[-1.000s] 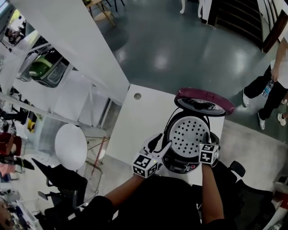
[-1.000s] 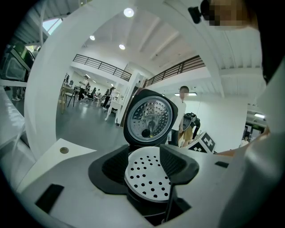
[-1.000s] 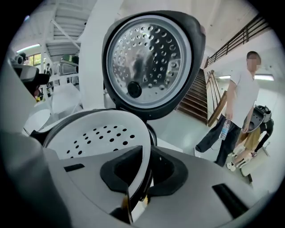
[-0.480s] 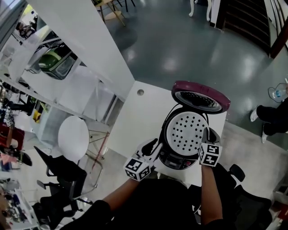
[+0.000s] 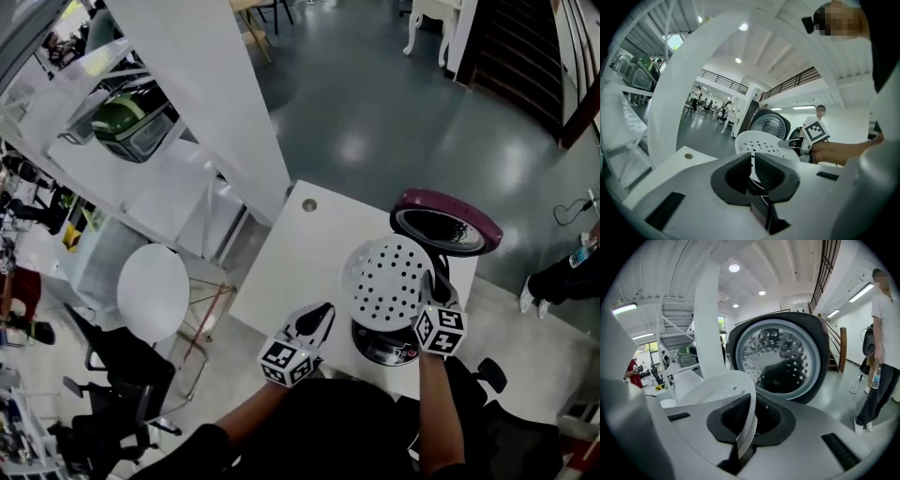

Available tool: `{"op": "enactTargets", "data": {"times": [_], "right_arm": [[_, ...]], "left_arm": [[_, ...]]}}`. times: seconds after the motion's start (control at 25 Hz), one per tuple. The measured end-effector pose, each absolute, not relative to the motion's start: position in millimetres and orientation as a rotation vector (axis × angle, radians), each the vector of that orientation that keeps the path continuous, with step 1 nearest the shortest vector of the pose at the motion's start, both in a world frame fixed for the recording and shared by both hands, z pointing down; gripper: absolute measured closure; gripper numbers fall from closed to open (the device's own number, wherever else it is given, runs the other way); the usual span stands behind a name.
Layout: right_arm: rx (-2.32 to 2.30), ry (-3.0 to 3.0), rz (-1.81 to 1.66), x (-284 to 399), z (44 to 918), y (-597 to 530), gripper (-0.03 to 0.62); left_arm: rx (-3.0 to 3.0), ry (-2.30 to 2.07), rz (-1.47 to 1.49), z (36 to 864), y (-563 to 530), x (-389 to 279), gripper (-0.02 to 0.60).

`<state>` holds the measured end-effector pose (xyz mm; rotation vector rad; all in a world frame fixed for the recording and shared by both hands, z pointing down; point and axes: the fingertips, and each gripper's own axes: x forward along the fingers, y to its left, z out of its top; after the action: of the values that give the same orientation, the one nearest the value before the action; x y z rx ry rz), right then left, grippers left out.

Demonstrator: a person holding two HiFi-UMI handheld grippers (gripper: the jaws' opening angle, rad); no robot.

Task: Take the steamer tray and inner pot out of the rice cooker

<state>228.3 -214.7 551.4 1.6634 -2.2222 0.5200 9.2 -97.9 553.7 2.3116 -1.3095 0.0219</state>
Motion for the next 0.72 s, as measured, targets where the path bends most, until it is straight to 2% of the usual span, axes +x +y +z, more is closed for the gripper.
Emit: {"op": "enactTargets", "data": {"times": [0.36, 0.72], "right_arm": [[1.498, -2.275, 0.553, 68.3, 573.0, -229.3, 0.574], [1.329, -2.232, 0.545, -50.6, 649.5, -243.7, 0.574]], "left_arm": [[2.264, -1.323, -0.004, 566.8, -87.7, -118.5, 0.566], [2.25, -1.367, -0.097, 564.6, -95.4, -228.0, 0.566]]}}
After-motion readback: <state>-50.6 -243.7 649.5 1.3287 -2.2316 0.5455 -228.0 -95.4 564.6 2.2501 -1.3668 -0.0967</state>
